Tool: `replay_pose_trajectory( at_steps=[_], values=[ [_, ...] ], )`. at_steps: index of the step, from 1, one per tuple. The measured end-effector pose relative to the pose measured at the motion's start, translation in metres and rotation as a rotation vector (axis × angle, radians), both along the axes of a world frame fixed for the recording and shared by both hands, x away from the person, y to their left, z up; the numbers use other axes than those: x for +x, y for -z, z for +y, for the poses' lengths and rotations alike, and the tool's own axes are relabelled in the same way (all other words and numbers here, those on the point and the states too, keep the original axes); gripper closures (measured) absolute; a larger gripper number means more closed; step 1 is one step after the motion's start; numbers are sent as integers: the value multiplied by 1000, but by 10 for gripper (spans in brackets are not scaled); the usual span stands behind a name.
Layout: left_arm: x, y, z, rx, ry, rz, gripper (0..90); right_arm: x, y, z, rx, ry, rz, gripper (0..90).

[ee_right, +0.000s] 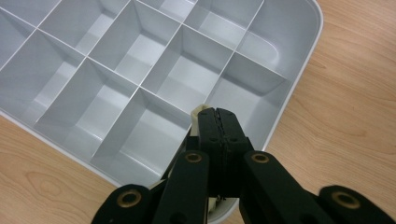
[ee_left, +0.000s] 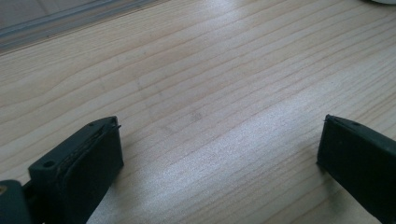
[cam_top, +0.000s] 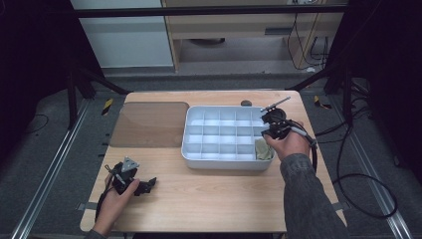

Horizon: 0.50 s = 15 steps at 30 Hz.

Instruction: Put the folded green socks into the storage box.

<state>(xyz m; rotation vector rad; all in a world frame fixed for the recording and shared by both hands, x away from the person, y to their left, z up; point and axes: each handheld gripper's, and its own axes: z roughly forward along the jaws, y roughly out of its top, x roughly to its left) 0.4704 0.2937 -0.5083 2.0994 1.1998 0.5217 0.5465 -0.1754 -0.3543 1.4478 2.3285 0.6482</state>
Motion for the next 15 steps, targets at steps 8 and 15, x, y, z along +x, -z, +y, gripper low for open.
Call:
replay_pose_trajectory(
  at_steps=[8,15],
  values=[
    [0,0,0,0,-1,0,0,4,6,4,0,14,14,900],
    [0,0,0,0,-1,1,0,6,11,6,-4,8,23,900]
  ],
)
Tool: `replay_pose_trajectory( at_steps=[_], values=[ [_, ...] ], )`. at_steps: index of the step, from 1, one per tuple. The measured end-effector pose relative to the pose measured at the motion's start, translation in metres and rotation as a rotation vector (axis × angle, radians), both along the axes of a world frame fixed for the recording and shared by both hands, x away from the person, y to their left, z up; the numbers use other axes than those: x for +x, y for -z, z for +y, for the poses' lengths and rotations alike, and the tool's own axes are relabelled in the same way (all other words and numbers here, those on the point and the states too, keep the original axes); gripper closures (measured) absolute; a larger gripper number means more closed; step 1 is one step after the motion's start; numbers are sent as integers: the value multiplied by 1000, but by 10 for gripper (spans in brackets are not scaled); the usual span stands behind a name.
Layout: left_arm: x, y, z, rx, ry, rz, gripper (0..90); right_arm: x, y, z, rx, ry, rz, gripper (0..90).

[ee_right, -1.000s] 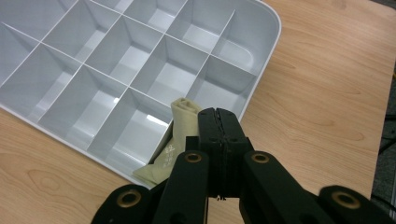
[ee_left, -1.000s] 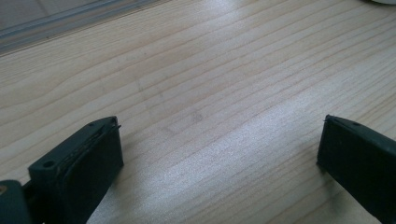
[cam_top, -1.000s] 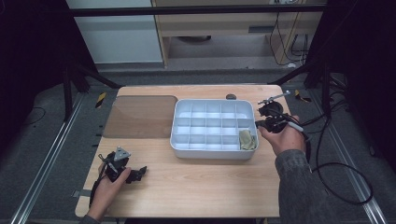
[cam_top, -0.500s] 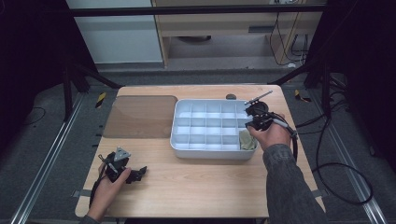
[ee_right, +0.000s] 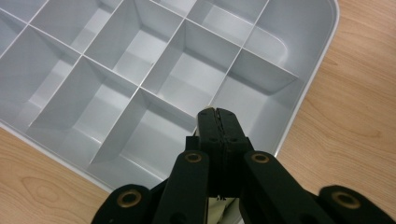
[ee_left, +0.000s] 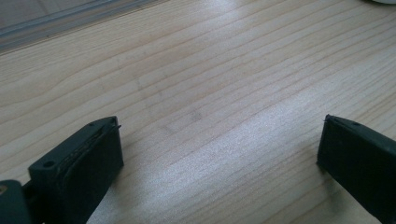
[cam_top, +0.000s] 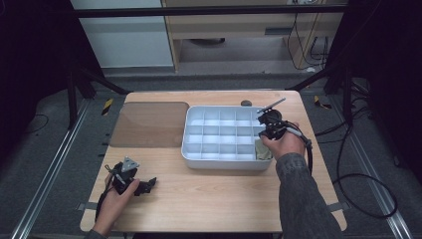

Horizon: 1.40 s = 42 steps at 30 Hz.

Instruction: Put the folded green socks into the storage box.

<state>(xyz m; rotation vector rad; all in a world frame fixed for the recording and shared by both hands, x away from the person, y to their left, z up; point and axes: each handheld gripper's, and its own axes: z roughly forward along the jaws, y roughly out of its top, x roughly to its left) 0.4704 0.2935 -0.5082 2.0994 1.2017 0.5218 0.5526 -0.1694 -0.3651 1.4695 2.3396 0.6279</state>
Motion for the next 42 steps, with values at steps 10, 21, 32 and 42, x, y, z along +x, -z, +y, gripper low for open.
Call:
replay_pose_trajectory(
  at_steps=[10,21,32,42],
  values=[
    [0,0,0,0,0,-1,0,4,8,-1,-1,11,17,900],
    [-1,0,0,-2,-3,-4,0,11,16,-3,-15,23,35,900],
    [-1,0,-1,-4,-6,-4,0,14,29,-6,-25,30,60,900],
    [-1,0,-1,-2,0,-1,0,11,39,-10,-40,29,69,900]
  ],
)
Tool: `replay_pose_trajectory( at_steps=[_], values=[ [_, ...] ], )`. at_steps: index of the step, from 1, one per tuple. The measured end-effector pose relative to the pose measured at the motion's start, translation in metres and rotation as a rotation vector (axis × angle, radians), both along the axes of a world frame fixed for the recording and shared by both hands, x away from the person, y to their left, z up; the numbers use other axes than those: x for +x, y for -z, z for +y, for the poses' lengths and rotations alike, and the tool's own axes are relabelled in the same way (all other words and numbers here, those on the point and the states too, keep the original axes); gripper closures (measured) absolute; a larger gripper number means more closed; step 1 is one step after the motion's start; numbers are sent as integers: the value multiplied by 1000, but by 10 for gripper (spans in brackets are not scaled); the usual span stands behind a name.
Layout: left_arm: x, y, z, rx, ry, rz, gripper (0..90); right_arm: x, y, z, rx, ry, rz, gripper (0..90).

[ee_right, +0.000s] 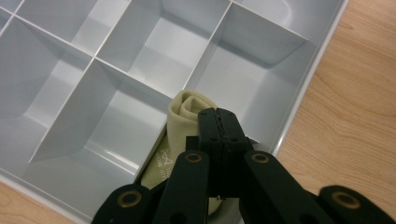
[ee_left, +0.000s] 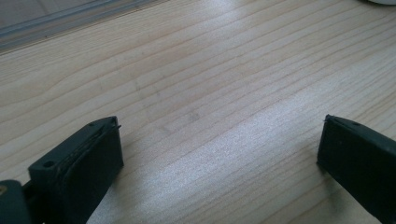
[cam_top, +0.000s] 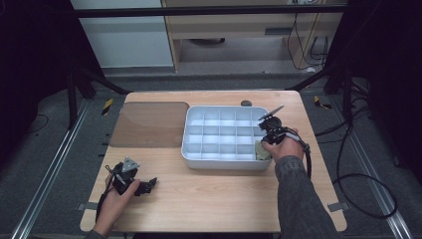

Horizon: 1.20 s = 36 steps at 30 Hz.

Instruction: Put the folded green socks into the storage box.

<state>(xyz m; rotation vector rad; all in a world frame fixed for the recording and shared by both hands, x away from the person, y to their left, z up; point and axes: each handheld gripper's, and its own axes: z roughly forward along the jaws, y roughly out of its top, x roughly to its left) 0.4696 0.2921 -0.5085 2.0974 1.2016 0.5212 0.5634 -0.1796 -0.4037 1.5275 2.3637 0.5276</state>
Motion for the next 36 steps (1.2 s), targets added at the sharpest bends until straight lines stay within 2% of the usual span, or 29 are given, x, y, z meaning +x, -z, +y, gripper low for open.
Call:
replay_pose_trajectory(
  at_steps=[18,36],
  values=[
    [0,0,-1,2,7,-3,0,-6,15,7,-26,-31,12,900],
    [0,0,-2,0,9,0,0,-5,26,10,-37,-34,30,900]
  ],
)
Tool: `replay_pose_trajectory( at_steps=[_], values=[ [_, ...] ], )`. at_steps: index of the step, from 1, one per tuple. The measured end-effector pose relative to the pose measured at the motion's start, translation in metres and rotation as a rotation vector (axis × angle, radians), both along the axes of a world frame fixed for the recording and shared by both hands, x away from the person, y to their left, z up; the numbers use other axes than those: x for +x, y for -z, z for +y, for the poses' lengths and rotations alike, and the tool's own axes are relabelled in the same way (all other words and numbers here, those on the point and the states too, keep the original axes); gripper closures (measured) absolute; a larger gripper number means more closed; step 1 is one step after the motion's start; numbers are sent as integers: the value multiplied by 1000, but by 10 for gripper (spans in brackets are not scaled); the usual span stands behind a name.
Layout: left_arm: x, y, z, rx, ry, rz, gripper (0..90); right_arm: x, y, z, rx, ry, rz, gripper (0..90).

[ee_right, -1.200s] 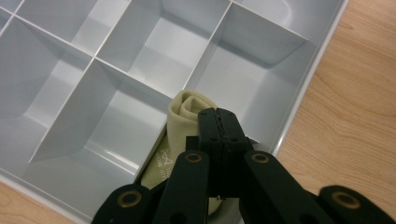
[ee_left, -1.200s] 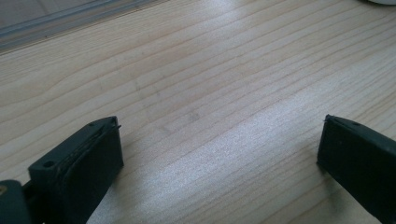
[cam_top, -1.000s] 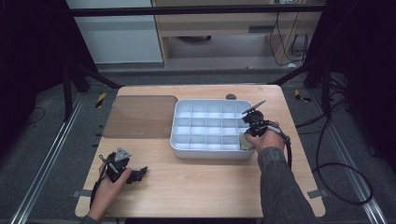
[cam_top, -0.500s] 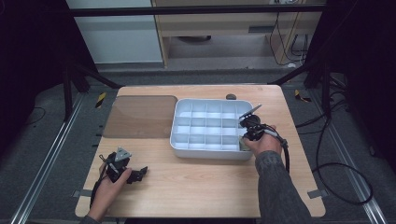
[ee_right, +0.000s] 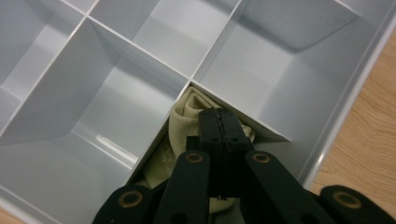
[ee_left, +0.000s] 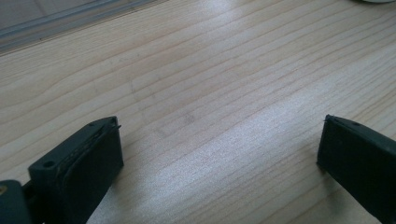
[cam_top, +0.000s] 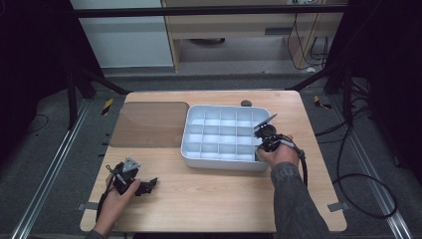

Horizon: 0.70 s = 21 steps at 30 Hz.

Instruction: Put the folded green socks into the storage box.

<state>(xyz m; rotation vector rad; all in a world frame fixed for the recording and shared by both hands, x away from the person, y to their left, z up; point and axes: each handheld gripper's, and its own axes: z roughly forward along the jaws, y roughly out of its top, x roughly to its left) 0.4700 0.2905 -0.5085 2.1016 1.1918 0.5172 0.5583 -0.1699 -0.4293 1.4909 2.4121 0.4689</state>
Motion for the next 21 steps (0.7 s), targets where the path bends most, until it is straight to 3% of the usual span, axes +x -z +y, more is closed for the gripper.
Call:
replay_pose_trajectory(
  at_steps=[21],
  values=[
    [0,0,-1,0,1,-1,0,5,5,3,-44,-17,13,900]
  ],
)
